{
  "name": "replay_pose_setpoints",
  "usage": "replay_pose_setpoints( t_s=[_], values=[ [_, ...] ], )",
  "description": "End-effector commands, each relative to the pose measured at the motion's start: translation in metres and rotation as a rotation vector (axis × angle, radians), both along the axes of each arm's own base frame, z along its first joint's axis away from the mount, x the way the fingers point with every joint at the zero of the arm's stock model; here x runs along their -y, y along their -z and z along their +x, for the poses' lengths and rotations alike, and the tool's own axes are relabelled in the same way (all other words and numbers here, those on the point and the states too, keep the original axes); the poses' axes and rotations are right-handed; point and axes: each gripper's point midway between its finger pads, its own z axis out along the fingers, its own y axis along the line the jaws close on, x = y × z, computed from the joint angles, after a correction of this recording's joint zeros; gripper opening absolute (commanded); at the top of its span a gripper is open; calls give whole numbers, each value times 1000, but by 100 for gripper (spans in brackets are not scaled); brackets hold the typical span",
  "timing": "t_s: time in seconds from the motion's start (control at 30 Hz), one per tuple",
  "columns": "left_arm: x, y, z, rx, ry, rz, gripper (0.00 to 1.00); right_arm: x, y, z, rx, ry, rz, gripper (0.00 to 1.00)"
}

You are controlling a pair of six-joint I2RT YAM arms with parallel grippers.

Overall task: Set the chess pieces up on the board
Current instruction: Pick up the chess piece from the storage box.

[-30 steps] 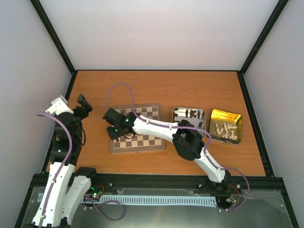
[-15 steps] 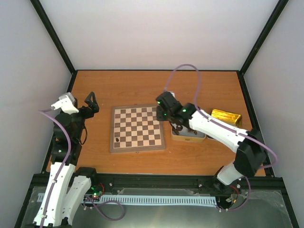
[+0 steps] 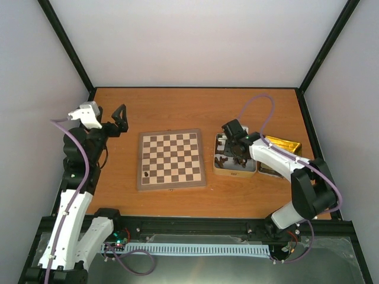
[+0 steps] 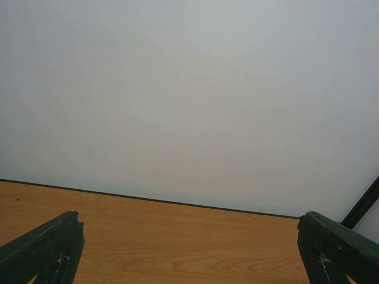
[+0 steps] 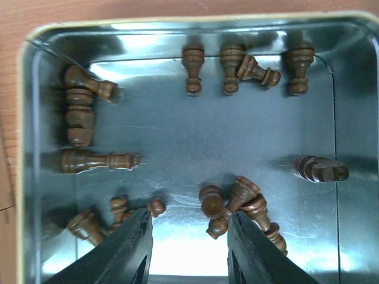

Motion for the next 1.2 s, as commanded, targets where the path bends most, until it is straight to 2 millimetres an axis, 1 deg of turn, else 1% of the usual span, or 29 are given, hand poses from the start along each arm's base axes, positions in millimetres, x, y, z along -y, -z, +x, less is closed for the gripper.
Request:
replay_pose_setpoints(
  t_s=[0.0, 0.17, 0.33, 0.5, 0.63, 0.7, 0.77, 0.83, 0.9, 1.07, 1.17],
  values=[
    [-2, -5, 7, 28, -7, 35, 100, 7, 17, 7, -17, 15, 0, 35],
    [-4, 6, 12, 9, -20, 30, 100, 9, 33, 9, -58, 15, -18, 28],
    [-6, 9, 12, 3, -32, 31, 100, 13, 48, 6, -96, 26, -49, 27],
    [-6, 9, 11, 3, -35, 31, 100, 15, 54, 7, -101, 38, -61, 27],
    [-7, 10, 11, 2, -40, 31, 100, 16, 56, 8, -105, 36, -67, 24],
    [-8, 10, 10, 5, -42, 29, 100, 17, 58, 8, -107, 37, -71, 22],
    [-8, 10, 9, 5, -44, 29, 100, 17, 58, 9, -100, 34, -75, 13],
    [-9, 11, 8, 5, -47, 29, 100, 15, 54, 12, -77, 21, -65, 9],
    [-9, 10, 8, 8, -48, 28, 100, 9, 44, 16, -45, 0, -37, 9],
    [-9, 9, 6, 12, -49, 28, 100, -7, 0, 25, 73, -29, 74, 9],
    [-10, 9, 5, 15, -53, 26, 100, -14, -19, 25, 120, -33, 132, 10]
  ],
)
